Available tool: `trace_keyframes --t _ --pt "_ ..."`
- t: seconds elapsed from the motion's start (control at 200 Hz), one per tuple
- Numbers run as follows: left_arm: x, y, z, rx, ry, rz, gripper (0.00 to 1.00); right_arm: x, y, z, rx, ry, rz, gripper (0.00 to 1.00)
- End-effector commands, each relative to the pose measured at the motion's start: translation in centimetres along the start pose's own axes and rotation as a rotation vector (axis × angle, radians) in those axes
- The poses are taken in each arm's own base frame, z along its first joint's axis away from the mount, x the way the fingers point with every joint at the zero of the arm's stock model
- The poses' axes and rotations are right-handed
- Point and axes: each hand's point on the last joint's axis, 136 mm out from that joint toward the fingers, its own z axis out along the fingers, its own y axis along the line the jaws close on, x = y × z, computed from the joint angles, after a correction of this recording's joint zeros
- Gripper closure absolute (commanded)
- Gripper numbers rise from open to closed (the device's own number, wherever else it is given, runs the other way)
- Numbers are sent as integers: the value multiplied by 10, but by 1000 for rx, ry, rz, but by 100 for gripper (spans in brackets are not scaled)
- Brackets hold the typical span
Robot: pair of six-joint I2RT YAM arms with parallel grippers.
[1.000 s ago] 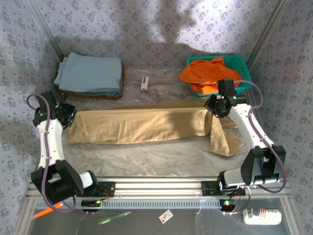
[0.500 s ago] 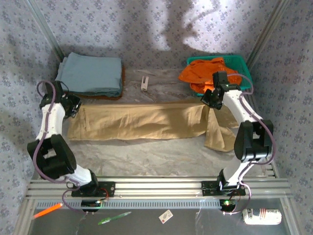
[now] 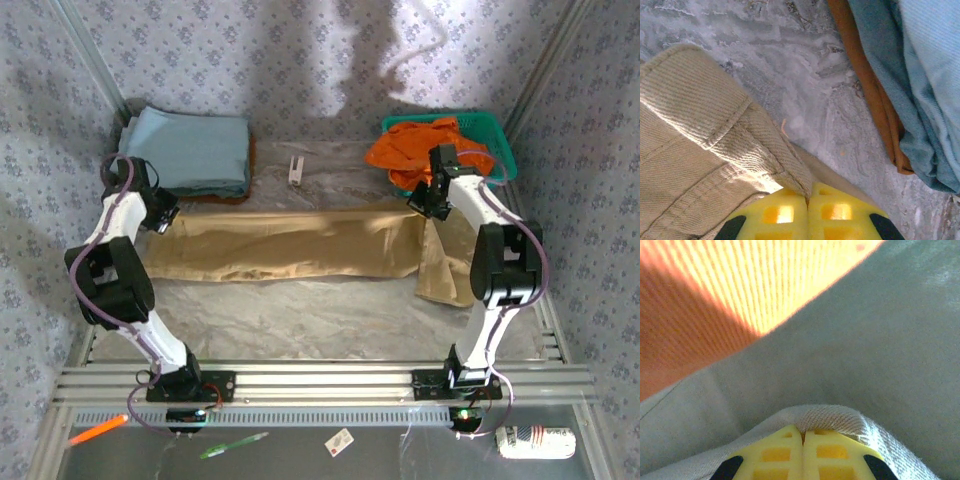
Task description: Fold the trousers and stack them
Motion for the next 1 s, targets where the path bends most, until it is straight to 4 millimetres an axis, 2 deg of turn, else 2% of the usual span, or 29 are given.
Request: trace_keyframes --t 0.0,0.02,0.065,0.1,0.18,0.215,0.275,0.345,0.445,0.52,0.605,0.7,0.78,0.8,0.854,0.994 --pt "-25 14 4 -64 -99 18 99 -32 -19 -5 78 -84 3 100" --pt "-24 15 6 -68 -95 21 94 -33 -18 -4 79 -85 0 100" --pt "-23 19 9 -78 -88 23 77 -33 -16 -3 77 -83 2 99" --pt "-21 20 11 -82 -79 27 72 -32 -14 -1 75 -79 0 91" --pt "-16 22 10 -82 -60 30 50 -28 -8 -3 75 -76 -13 72" --pt "-14 19 7 -66 -58 37 43 -28 -6 -6 77 -86 -19 67" --pt "-13 17 -4 -57 -65 36 23 -28 -1 -17 75 -108 -33 59" --pt "-8 14 -22 -31 -82 39 14 -27 6 -34 70 -139 -52 53" --pt "12 8 -43 8 -96 60 11 -17 17 -58 56 -181 -87 50" --pt "45 5 -49 44 -83 81 11 -2 24 -70 45 -192 -117 49" --pt "89 3 -44 65 -70 124 13 21 26 -74 35 -187 -134 50" --pt "136 28 -27 21 -47 132 16 47 27 -75 7 -173 -145 50" --pt "157 60 -9 -5 -47 57 21 68 30 -76 -26 -154 -162 50" --pt "160 68 -5 -7 -50 36 22 79 22 -70 -10 -130 -168 51" --pt "162 88 1 -33 -73 5 24 92 15 -69 5 -117 -177 51" --pt "158 130 4 -105 -85 -72 26 103 -16 -85 50 -140 -153 51"
